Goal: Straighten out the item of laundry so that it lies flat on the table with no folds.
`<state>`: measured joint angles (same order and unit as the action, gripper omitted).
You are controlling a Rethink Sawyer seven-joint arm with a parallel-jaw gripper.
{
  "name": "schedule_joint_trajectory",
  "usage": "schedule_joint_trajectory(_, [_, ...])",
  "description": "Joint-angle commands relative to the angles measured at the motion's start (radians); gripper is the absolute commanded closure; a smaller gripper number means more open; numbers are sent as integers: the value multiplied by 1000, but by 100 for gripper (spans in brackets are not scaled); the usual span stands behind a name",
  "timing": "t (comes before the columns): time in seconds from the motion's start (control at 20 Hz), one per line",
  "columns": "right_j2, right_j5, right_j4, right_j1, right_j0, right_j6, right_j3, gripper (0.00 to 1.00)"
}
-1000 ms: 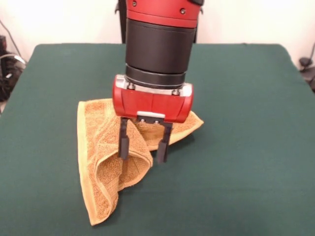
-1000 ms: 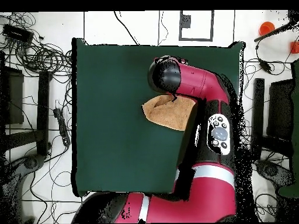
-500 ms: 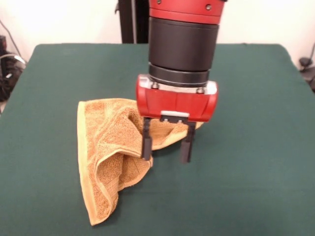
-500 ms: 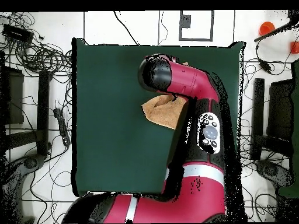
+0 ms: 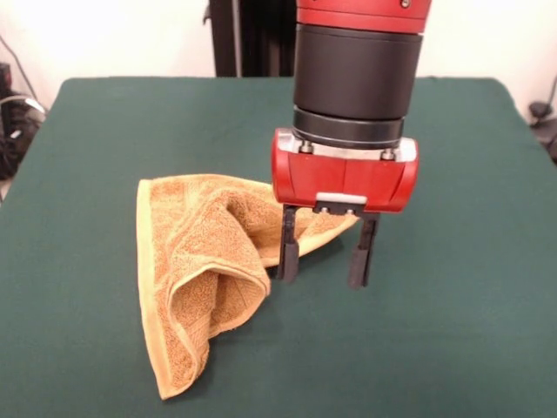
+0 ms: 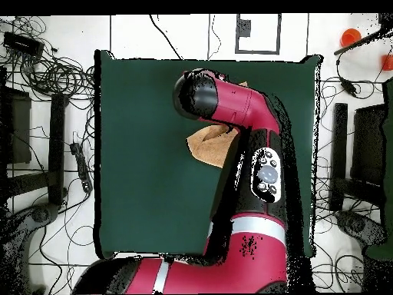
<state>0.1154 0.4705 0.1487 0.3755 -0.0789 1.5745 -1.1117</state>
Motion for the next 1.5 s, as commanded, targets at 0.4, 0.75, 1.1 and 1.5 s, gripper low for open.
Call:
schedule_joint_trajectory(0.4, [9,160,62,-54,46,284,-129,0])
schedule_joint_trajectory(0.75, [23,221,98,-62,56,323,-131,0])
schedule_joint_trajectory(1.1, [37,275,116,-71,61,344,-120,0])
schedule_joint_trajectory(1.5, [40,328,150,-81,65,373,-109,0])
